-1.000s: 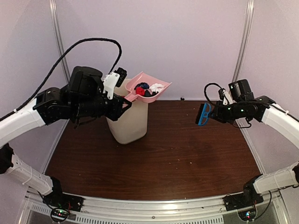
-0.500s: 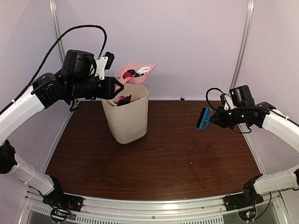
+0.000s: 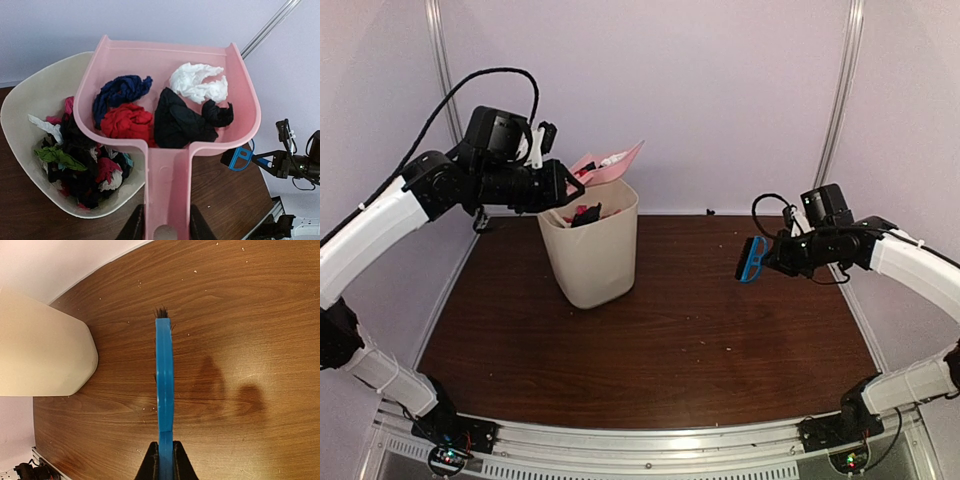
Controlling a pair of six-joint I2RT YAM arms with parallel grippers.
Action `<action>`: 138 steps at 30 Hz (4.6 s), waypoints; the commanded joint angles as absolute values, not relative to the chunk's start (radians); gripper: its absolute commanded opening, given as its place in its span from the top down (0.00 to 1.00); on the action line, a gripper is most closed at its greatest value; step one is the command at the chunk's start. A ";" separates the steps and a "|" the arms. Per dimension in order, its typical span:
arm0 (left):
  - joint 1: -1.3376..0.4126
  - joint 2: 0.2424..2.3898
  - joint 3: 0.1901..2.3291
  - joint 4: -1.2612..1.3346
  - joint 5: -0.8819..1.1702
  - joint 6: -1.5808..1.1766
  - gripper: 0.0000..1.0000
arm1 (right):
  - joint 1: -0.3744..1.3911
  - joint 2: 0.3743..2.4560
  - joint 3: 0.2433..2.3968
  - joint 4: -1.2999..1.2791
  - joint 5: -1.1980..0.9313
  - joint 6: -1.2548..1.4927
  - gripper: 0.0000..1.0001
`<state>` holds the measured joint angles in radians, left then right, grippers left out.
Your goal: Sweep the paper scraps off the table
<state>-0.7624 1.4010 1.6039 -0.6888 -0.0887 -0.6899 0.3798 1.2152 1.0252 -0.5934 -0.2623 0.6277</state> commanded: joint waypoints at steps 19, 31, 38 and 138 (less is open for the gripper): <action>-0.528 1.416 1.596 -0.649 0.401 -1.389 1.00 | 0.370 1.189 1.004 -0.599 -0.266 0.661 1.00; -0.506 1.341 1.500 -0.436 0.538 -1.708 1.00 | 0.369 1.177 0.981 -0.589 -0.279 0.676 1.00; -0.506 1.296 1.467 -0.335 0.535 -1.840 1.00 | 0.370 1.172 0.980 -0.590 -0.283 0.678 1.00; -0.627 1.071 0.486 -0.782 -0.095 -1.173 1.00 | 0.328 1.556 0.801 -0.435 -0.831 0.563 1.00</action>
<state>-0.6029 1.0264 0.5064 -0.7136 -0.1955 -1.1355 0.3332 1.5345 0.8139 -0.4194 -0.7959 0.6041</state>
